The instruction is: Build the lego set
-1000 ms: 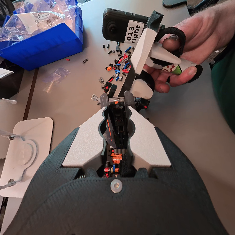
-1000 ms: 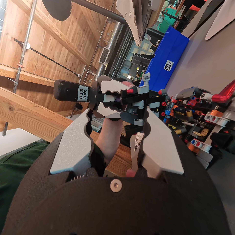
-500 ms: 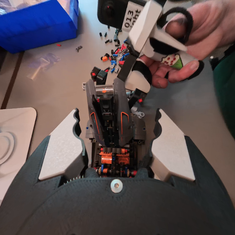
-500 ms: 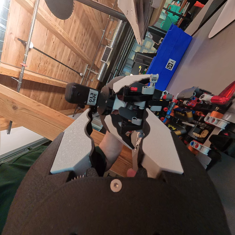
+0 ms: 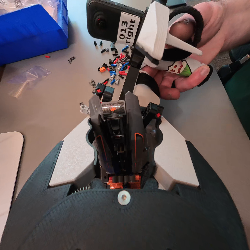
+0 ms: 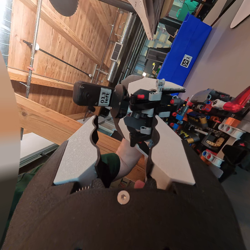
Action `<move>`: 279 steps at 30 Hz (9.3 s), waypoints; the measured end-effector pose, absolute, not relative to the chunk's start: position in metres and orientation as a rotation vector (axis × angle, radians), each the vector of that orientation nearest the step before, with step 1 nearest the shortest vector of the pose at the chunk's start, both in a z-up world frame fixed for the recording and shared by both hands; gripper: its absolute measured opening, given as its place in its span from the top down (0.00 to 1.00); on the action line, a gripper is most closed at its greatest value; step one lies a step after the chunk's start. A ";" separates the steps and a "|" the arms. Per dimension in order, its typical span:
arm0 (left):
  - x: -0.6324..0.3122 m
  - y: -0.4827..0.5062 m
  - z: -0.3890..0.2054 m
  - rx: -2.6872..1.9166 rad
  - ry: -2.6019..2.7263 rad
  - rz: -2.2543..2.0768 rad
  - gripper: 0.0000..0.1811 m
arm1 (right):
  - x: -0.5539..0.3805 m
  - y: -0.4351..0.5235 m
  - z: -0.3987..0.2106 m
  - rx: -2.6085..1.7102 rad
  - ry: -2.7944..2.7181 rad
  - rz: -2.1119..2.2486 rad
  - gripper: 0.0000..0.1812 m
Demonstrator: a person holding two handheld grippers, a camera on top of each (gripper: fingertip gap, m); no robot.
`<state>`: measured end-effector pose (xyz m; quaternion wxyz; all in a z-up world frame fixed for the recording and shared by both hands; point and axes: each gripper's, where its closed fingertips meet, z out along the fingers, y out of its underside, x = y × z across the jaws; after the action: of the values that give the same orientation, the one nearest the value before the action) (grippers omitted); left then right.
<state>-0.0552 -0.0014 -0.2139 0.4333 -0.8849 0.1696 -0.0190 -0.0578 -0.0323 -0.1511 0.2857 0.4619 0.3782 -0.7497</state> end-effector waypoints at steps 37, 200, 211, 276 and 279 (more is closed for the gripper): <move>-0.060 0.016 -0.215 -2.229 0.402 -0.099 0.37 | -0.059 -0.033 -0.151 1.147 1.037 -1.906 0.58; -0.033 -0.020 -0.177 -2.197 0.073 0.367 0.56 | -0.055 -0.036 -0.139 1.132 0.914 -2.116 0.48; -0.031 -0.019 -0.182 -2.197 0.078 0.391 0.54 | -0.058 -0.040 -0.141 1.181 0.924 -2.115 0.48; -0.055 -0.045 -0.195 -2.232 0.186 0.992 0.60 | -0.059 -0.044 -0.138 1.148 0.877 -2.072 0.41; -0.057 -0.053 -0.185 -2.169 0.124 1.130 0.64 | -0.060 -0.042 -0.136 1.130 0.858 -2.061 0.41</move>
<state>-0.0569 -0.0528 -0.1854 0.3395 -0.8331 0.0477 0.4342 -0.0599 -0.0424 -0.1363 0.3143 0.4288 0.3257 -0.7818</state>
